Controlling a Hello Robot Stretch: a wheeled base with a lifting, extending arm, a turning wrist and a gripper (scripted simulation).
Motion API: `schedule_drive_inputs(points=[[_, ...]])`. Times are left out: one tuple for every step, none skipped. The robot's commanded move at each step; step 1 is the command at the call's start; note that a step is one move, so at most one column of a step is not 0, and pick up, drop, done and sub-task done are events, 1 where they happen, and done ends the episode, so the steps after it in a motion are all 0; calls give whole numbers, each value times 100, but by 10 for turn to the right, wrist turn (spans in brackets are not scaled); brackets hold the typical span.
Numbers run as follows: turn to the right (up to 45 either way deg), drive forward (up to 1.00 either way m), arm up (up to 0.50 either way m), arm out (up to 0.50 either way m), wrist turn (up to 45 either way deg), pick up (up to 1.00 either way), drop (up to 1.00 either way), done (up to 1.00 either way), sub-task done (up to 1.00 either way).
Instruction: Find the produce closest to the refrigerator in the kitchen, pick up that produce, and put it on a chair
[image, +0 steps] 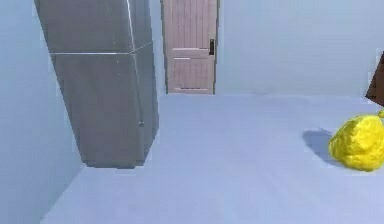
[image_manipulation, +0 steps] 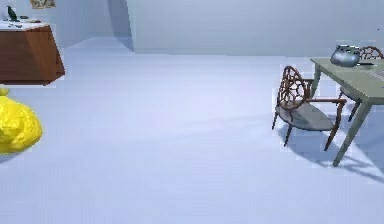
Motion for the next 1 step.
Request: schedule_drive_inputs(points=[[60,0,0,0,0,0,0,0,0]])
